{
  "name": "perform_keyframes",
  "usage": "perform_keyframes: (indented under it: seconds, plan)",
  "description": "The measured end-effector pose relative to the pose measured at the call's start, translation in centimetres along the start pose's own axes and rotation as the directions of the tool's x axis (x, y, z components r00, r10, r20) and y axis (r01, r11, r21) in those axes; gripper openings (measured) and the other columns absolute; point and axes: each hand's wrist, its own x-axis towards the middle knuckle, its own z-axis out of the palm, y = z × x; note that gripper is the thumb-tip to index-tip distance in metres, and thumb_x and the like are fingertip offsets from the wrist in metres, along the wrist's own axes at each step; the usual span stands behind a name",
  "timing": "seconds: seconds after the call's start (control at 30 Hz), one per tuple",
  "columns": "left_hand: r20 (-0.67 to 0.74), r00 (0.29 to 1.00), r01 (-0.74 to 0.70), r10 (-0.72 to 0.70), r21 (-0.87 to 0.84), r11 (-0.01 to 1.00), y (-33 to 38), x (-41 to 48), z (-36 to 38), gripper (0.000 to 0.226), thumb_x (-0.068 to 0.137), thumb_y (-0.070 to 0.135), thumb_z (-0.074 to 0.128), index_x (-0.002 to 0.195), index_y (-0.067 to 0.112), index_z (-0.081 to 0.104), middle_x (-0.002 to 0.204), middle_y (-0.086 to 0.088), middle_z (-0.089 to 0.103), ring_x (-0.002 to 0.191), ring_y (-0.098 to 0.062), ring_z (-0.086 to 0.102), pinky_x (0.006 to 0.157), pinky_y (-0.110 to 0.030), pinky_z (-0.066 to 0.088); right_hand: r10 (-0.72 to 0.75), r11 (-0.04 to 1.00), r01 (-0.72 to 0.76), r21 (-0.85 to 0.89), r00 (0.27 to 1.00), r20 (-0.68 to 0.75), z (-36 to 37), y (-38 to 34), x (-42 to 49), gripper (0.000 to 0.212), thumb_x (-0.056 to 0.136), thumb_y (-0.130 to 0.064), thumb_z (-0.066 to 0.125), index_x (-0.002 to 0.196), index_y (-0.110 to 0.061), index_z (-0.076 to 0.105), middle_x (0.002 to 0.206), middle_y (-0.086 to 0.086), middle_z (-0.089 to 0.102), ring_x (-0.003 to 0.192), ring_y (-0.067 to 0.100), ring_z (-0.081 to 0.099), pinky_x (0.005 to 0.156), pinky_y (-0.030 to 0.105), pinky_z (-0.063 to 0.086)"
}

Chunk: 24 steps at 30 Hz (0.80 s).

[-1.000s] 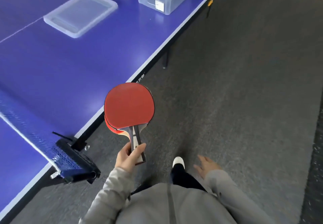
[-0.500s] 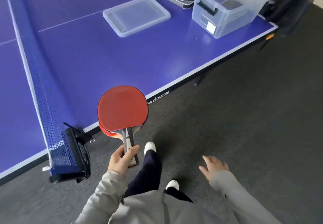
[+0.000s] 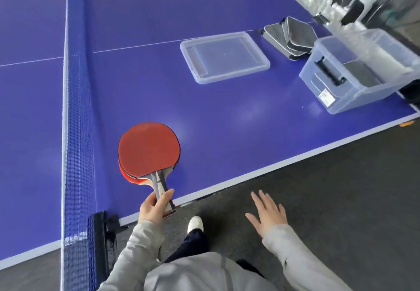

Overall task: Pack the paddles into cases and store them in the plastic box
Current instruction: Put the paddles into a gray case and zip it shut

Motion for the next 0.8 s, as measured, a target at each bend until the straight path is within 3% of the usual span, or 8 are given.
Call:
perform_keyframes:
  seconds: [0.17, 0.33, 0.5, 0.67, 0.8]
  plan:
    - [-0.088, 0.996, 0.006, -0.004, 0.019, 1.0, 3.0, 5.6, -0.9, 0.039, 0.053, 0.041, 0.074, 0.062, 0.011, 0.051, 0.059, -0.003, 0.043, 0.059, -0.021, 0.042, 0.057, -0.028, 0.047, -0.099, 0.995, 0.098, -0.027, 0.993, -0.07, -4.5, -4.6, 5.2, 0.07, 0.094, -0.056, 0.034, 0.15, -0.032, -0.002, 0.16, -0.005, -0.006, 0.147, 0.015, -0.006, 0.117, 0.047, 0.007]
    - [-0.122, 0.992, 0.048, -0.043, 0.038, 0.998, 4.7, 9.8, -2.6, 0.044, 0.046, 0.044, 0.075, 0.068, 0.01, 0.057, 0.061, -0.004, 0.046, 0.059, -0.02, 0.047, 0.066, -0.033, 0.047, -0.147, 0.989, 0.146, -0.03, 0.988, -0.054, -7.5, -7.6, 9.4, 0.072, 0.094, -0.055, 0.037, 0.15, -0.03, -0.001, 0.16, -0.004, -0.006, 0.147, 0.017, -0.007, 0.117, 0.047, 0.009]
    - [-0.114, 0.989, 0.102, -0.097, 0.038, 0.994, 4.9, 12.7, -4.1, 0.028, 0.07, 0.023, 0.078, 0.066, 0.008, 0.055, 0.064, -0.006, 0.045, 0.056, -0.022, 0.047, 0.045, -0.024, 0.049, -0.208, 0.975, 0.205, -0.087, 0.978, -0.027, -9.7, -9.9, 13.7, 0.073, 0.094, -0.055, 0.038, 0.15, -0.031, -0.001, 0.159, -0.003, -0.008, 0.146, 0.018, -0.009, 0.116, 0.049, 0.008]
    - [-0.151, 0.975, 0.167, -0.164, 0.013, 0.986, 4.2, 13.2, -4.4, 0.018, 0.082, 0.015, 0.069, 0.071, 0.004, 0.06, 0.066, -0.009, 0.053, 0.059, -0.022, 0.052, 0.045, -0.022, 0.051, -0.241, 0.961, 0.241, -0.135, 0.97, 0.016, -10.3, -11.2, 16.3, 0.075, 0.093, -0.054, 0.042, 0.15, -0.03, -0.001, 0.159, -0.003, -0.008, 0.146, 0.019, -0.011, 0.116, 0.05, 0.008]
    - [-0.22, 0.969, 0.136, -0.109, 0.112, 0.984, 4.2, 12.4, -4.3, 0.019, 0.078, 0.022, 0.075, 0.068, 0.008, 0.066, 0.058, -0.002, 0.053, 0.051, -0.008, 0.055, 0.047, -0.015, 0.048, -0.246, 0.954, 0.25, -0.163, 0.968, 0.042, -10.2, -11.3, 17.3, 0.077, 0.092, -0.054, 0.044, 0.15, -0.03, -0.001, 0.159, -0.002, -0.01, 0.146, 0.02, -0.011, 0.116, 0.05, 0.009]
